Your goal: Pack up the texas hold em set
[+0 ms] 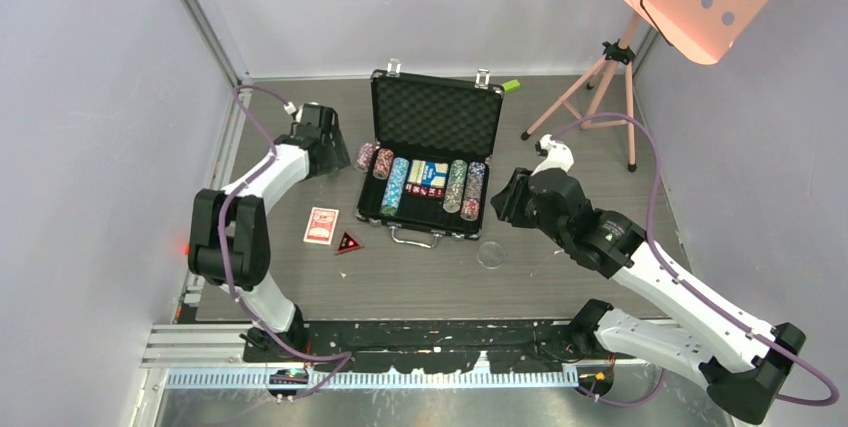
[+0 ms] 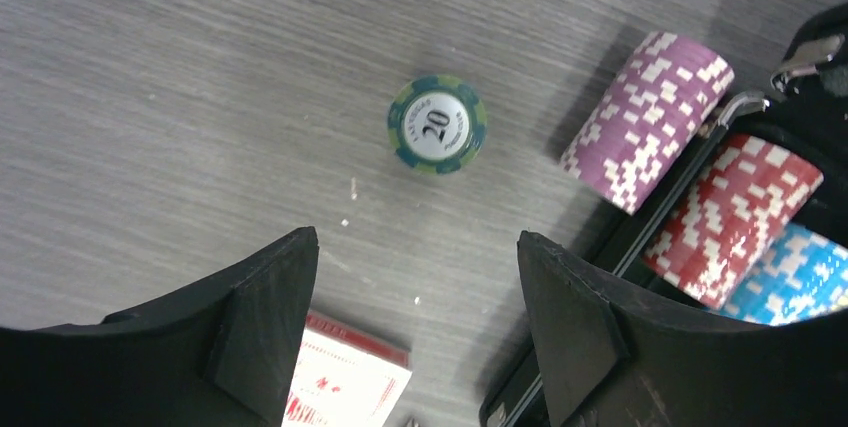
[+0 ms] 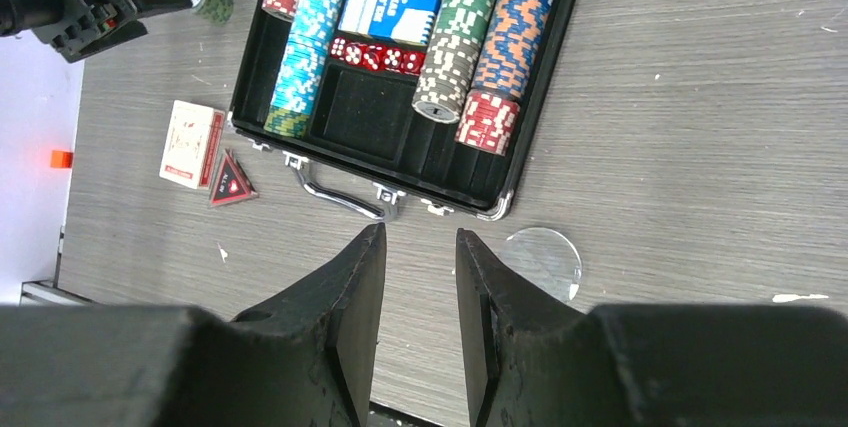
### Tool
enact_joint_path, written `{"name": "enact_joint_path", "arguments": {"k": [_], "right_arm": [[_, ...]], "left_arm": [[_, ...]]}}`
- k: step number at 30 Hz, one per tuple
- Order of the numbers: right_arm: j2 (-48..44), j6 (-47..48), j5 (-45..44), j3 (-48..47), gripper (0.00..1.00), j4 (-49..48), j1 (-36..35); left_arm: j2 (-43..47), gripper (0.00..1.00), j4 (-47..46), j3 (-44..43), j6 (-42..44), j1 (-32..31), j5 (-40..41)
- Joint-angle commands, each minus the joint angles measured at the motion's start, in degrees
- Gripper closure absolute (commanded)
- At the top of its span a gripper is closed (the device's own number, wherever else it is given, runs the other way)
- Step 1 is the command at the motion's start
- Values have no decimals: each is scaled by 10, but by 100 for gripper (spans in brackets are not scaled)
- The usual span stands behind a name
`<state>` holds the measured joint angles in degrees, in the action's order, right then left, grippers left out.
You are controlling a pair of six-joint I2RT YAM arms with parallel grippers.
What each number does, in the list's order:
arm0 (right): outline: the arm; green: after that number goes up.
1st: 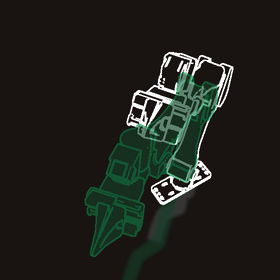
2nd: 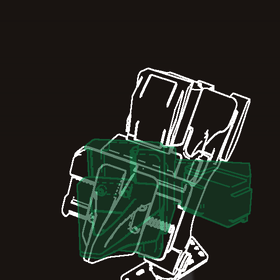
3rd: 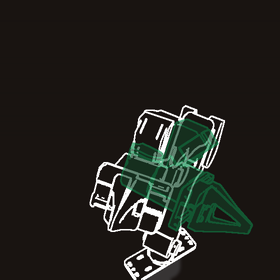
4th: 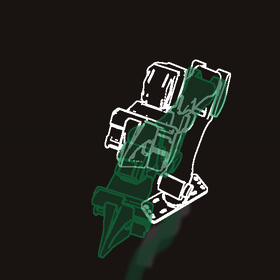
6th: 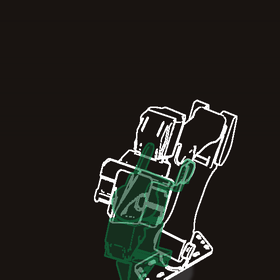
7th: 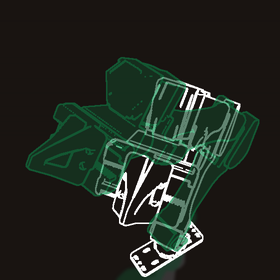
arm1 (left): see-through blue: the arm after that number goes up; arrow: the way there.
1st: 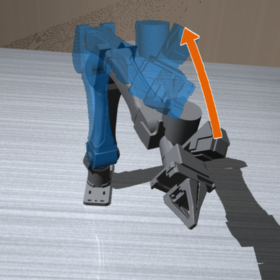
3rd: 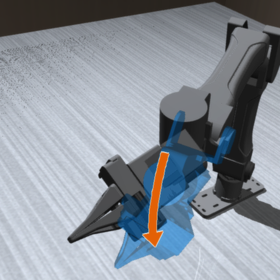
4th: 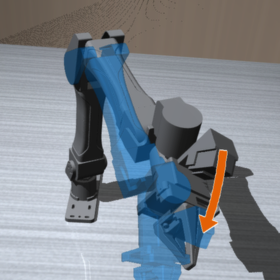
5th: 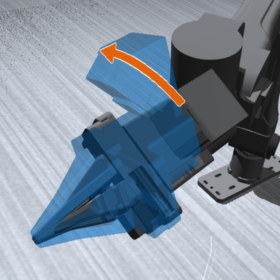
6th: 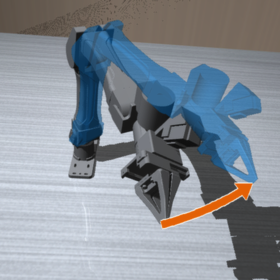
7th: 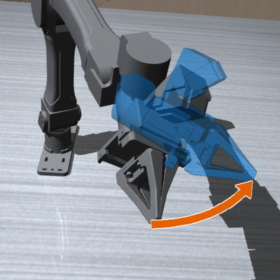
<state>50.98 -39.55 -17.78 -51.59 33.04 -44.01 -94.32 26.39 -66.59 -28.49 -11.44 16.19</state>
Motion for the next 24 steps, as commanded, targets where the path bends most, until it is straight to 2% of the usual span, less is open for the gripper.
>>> {"name": "enact_joint_path", "arguments": {"k": [1, 6, 9, 12, 15, 17, 24], "right_arm": [[-16, 6, -12, 8, 62, 12, 2], [-19, 9, -15, 10, 62, 19, 2], [-13, 10, -14, 10, 62, 16, 2], [3, 14, -8, 4, 62, 15, 2], [15, 16, -3, -3, 62, 16, 2], [18, 16, -1, -4, 62, 14, 2], [25, 26, 20, -3, 62, -1, 2]], "left_arm": [[-42, 23, -77, -3, -27, 14, -28], [-84, 23, -85, -22, -32, 34, -54], [-102, 28, -86, -33, -39, 42, -65], [-105, 39, -85, -37, -50, 47, -75], [-85, 54, -94, -29, -53, 47, -82], [-64, 58, -91, -22, -53, 48, -92], [32, 59, -57, 16, -59, 48, -147]]}}
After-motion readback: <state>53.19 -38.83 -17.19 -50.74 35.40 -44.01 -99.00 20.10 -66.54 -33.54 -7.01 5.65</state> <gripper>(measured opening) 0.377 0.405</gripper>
